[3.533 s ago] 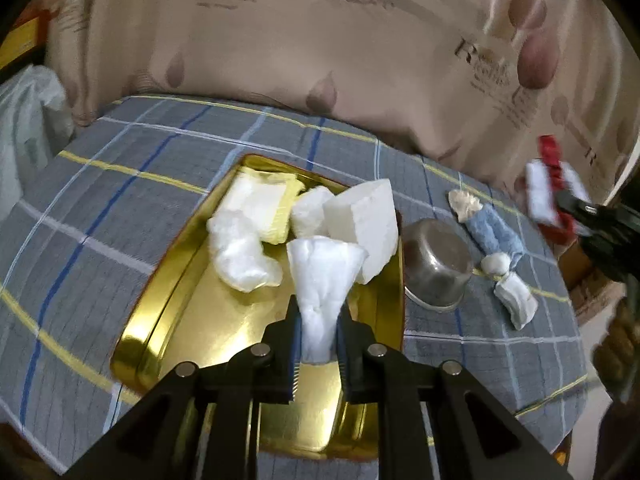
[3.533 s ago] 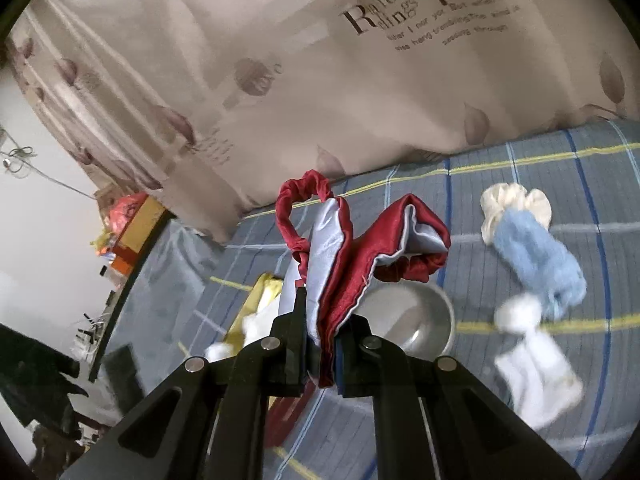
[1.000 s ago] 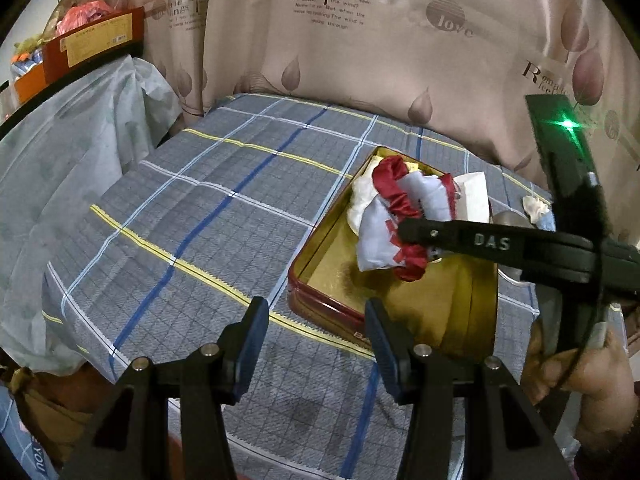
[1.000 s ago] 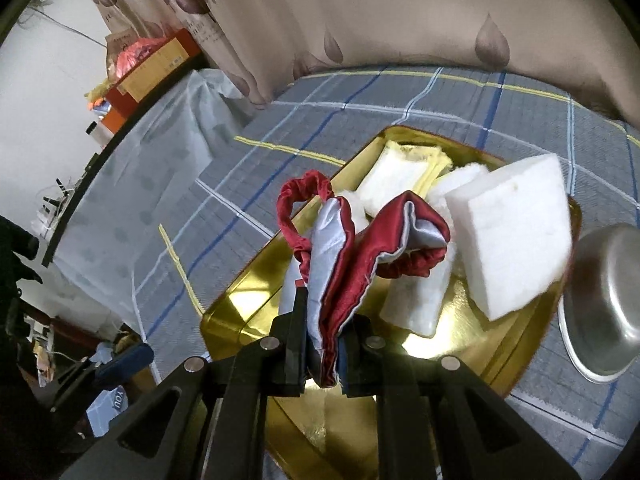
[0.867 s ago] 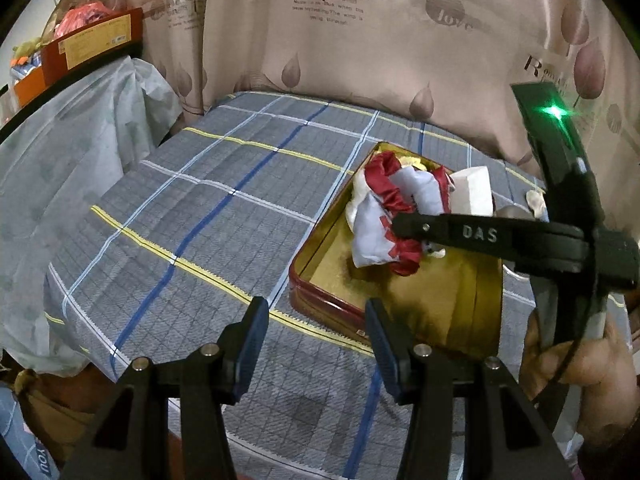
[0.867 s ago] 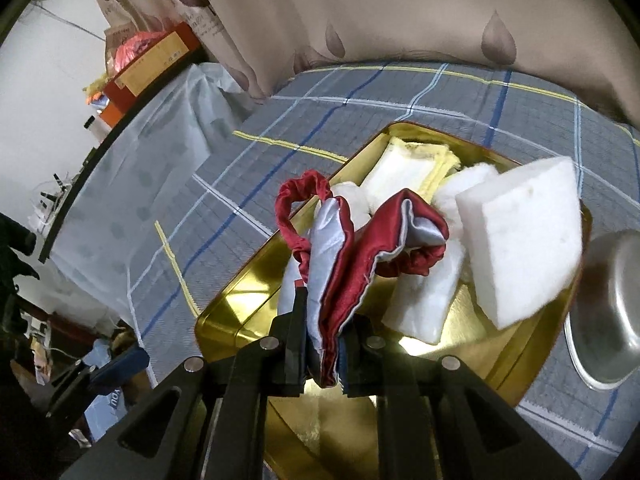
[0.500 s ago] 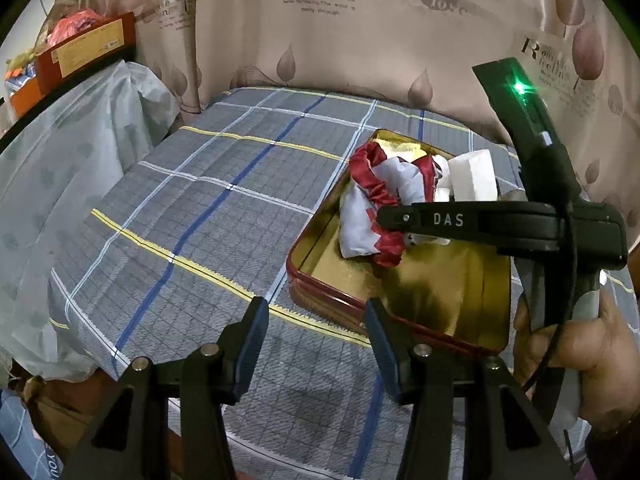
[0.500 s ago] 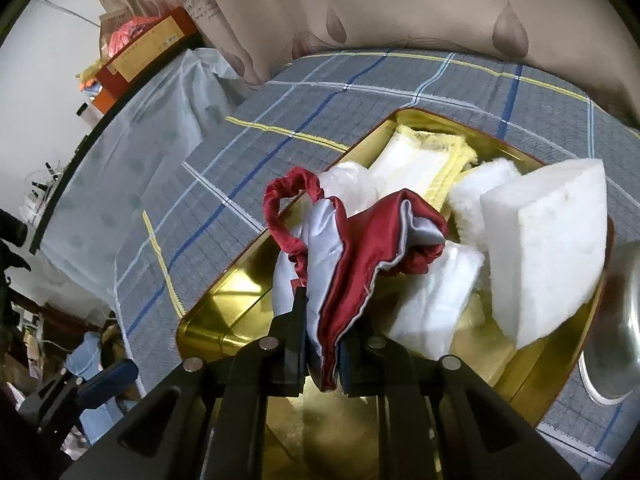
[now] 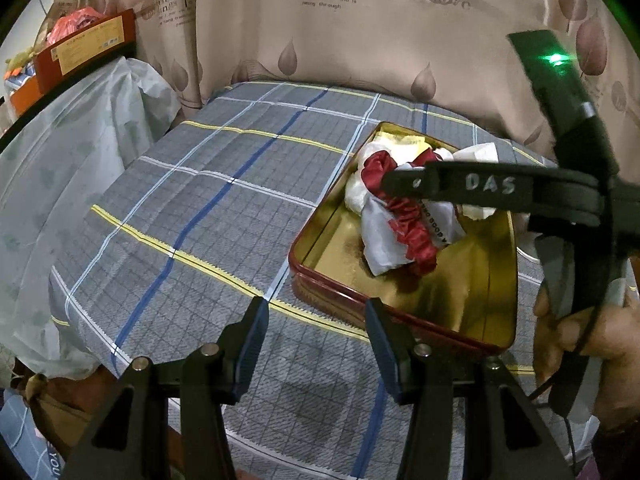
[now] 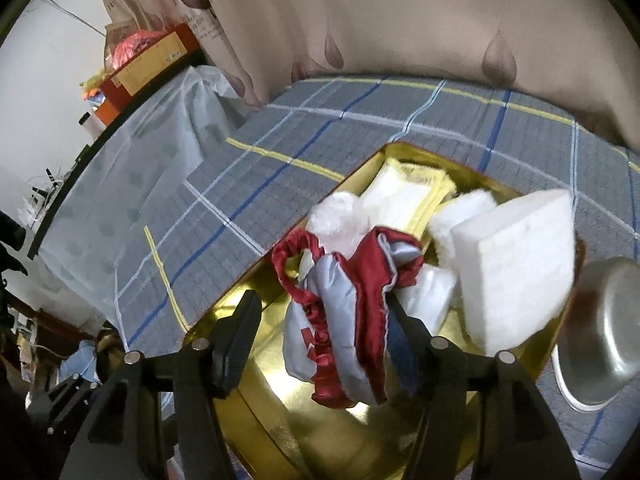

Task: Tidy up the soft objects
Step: 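Carry the red-trimmed satin cloth into the tray and release it with the right gripper, then grasp the cream satin cloth beside the socks with the left gripper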

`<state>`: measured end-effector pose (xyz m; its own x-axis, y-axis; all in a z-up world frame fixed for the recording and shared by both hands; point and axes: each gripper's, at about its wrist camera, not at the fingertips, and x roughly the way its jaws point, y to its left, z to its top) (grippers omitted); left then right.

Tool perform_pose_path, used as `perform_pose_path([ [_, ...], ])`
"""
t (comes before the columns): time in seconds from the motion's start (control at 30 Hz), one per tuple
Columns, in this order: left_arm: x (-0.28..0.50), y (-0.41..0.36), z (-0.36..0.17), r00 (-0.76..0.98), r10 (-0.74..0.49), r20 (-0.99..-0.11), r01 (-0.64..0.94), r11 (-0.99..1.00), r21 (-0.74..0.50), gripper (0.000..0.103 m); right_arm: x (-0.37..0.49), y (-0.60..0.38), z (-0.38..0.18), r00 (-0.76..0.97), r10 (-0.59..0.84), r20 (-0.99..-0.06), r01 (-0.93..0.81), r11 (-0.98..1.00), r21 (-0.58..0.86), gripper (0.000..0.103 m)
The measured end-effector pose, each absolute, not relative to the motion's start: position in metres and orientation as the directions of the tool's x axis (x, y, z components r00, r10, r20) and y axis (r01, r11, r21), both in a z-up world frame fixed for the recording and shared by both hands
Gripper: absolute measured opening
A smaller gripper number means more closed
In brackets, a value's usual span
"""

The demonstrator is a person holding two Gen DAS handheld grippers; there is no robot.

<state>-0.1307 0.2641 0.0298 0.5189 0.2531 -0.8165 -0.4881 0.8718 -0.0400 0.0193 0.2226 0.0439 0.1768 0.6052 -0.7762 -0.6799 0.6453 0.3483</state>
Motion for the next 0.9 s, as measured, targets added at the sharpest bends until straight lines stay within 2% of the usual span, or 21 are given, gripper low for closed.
perform_pose_path([
  [0.27, -0.131, 0.262, 0.028, 0.514, 0.273, -0.813, -0.484, 0.875, -0.012, 0.051, 0.018, 0.184, 0.068, 0.242, 0.687, -0.685, -0.64, 0.644, 0.419, 0.061],
  [0.47, -0.13, 0.253, 0.028, 0.514, 0.294, -0.806, -0.471, 0.882, 0.022, 0.051, 0.004, 0.106, 0.075, 0.36, 0.708, -0.608, -0.554, 0.686, 0.471, 0.064],
  [0.63, -0.127, 0.237, 0.028, 0.51, 0.323, -0.797, -0.444, 0.893, 0.078, 0.051, -0.008, 0.025, 0.067, 0.484, 0.598, -0.639, -0.459, 0.795, 0.396, 0.066],
  [0.73, -0.125, 0.225, 0.028, 0.512, 0.327, -0.794, -0.418, 0.903, 0.102, 0.051, -0.01, -0.021, 0.064, 0.557, 0.504, -0.66, -0.401, 0.859, 0.317, 0.072],
  [0.9, -0.118, 0.203, 0.036, 0.531, 0.318, -0.785, -0.36, 0.924, 0.131, 0.051, -0.005, -0.104, 0.054, 0.676, 0.26, -0.69, -0.241, 0.962, 0.126, 0.075],
])
